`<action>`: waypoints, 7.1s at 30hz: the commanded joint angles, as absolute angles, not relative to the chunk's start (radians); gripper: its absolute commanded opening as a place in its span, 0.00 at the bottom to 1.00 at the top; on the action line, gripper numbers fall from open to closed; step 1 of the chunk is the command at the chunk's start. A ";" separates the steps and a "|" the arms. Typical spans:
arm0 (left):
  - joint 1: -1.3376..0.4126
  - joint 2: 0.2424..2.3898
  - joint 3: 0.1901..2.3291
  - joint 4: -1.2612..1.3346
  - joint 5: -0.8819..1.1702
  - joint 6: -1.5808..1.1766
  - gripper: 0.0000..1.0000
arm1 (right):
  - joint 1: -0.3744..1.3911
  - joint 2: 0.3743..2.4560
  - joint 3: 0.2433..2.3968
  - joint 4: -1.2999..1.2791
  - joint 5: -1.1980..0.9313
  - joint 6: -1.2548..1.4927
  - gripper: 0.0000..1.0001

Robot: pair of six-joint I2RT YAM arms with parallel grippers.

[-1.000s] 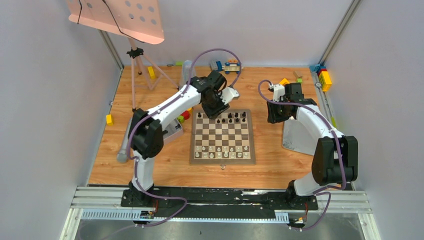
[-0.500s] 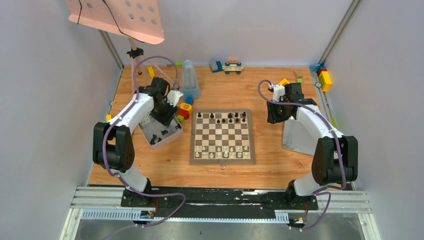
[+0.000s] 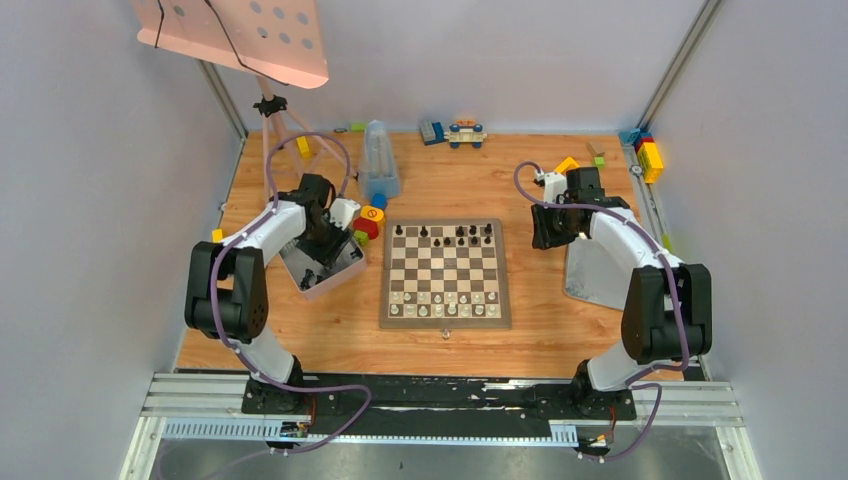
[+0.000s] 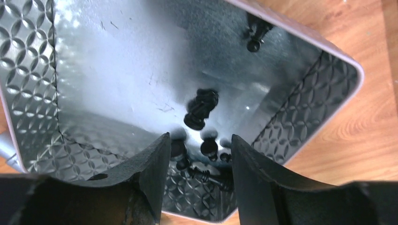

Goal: Set up the chess pieces on the board
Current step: Pick up the chess piece from the storage box, then place the chess piece on the chessboard.

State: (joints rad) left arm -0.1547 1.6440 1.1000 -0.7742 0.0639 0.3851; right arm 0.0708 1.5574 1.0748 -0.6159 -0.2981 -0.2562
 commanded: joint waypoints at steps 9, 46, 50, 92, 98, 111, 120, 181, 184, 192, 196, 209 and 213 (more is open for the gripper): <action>-0.139 1.745 1.136 -0.698 0.059 0.409 0.45 | 0.074 1.566 1.106 -0.601 -0.311 -0.271 0.32; -0.097 1.537 1.190 -0.748 0.364 0.453 0.23 | 0.083 1.539 1.116 -0.608 -0.377 -0.260 0.32; -0.118 1.510 1.210 -0.760 0.481 0.444 0.23 | 0.088 1.485 1.144 -0.610 -0.589 -0.242 0.32; -0.556 1.430 1.237 -0.527 0.348 0.313 0.19 | 0.471 1.990 1.594 -0.307 -1.231 0.329 0.42; -0.563 1.423 1.230 -0.532 0.349 0.318 0.19 | 0.478 1.997 1.607 -0.301 -1.228 0.330 0.38; -0.566 1.427 1.228 -0.529 0.355 0.314 0.19 | 0.495 2.019 1.619 -0.302 -1.219 0.328 0.24; -0.567 1.419 1.220 -0.529 0.353 0.314 0.19 | 0.502 2.026 1.626 -0.304 -1.209 0.324 0.12; -0.151 1.054 1.124 -0.758 0.484 0.343 0.91 | 0.777 2.398 2.327 -1.047 0.045 -0.509 0.00; -0.150 1.056 1.124 -0.757 0.483 0.342 0.91 | 0.778 2.411 2.337 -1.047 0.051 -0.512 0.00; -0.150 1.058 1.121 -0.753 0.484 0.342 0.92 | 0.782 2.427 2.334 -1.048 0.055 -0.522 0.00; -0.150 1.058 1.118 -0.753 0.482 0.342 0.93 | 0.788 2.434 2.335 -1.049 0.054 -0.525 0.00; -0.151 1.058 1.116 -0.753 0.480 0.345 0.93 | 0.796 2.439 2.327 -1.057 0.070 -0.541 0.00; -0.150 1.057 1.115 -0.753 0.480 0.346 0.93 | 0.800 2.446 2.326 -1.057 0.073 -0.546 0.00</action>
State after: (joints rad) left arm -0.1562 1.0630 1.1126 -0.7673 0.4629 0.3313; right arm 0.7914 2.4351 2.2925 -1.0576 0.0483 -0.5270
